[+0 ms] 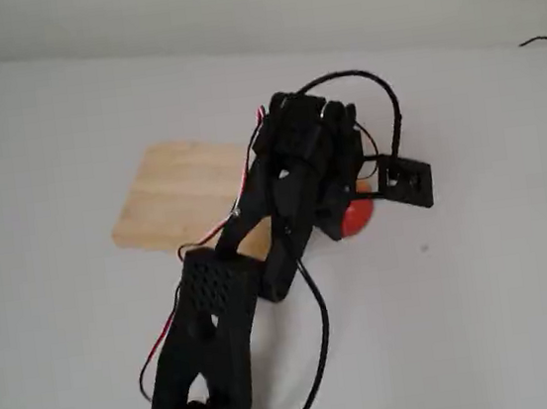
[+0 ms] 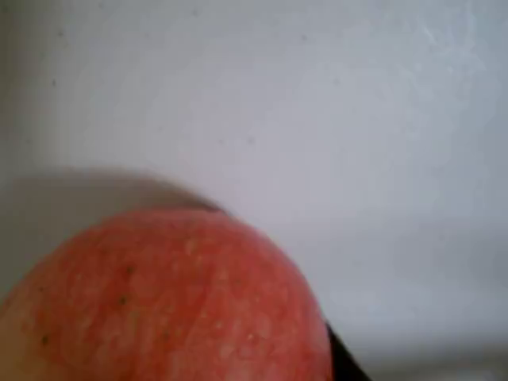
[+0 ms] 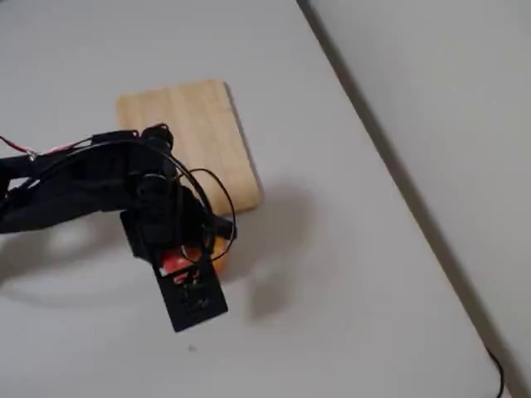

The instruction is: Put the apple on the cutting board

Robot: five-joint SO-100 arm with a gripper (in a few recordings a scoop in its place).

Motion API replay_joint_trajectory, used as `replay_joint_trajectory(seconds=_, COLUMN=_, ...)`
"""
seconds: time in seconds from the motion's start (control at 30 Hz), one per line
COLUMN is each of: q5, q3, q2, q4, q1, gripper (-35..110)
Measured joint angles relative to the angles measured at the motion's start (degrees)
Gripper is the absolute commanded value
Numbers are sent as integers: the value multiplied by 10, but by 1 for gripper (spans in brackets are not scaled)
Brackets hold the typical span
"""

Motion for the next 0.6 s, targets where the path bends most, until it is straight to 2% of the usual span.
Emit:
replay_joint_trajectory(seconds=0.27, q5=22, q3=2, q2=19, q4=1, q1=-23, gripper=11)
replay_joint_trajectory(seconds=0.6, q5=55, q3=2, q2=111, q4=1, q1=-171, gripper=11)
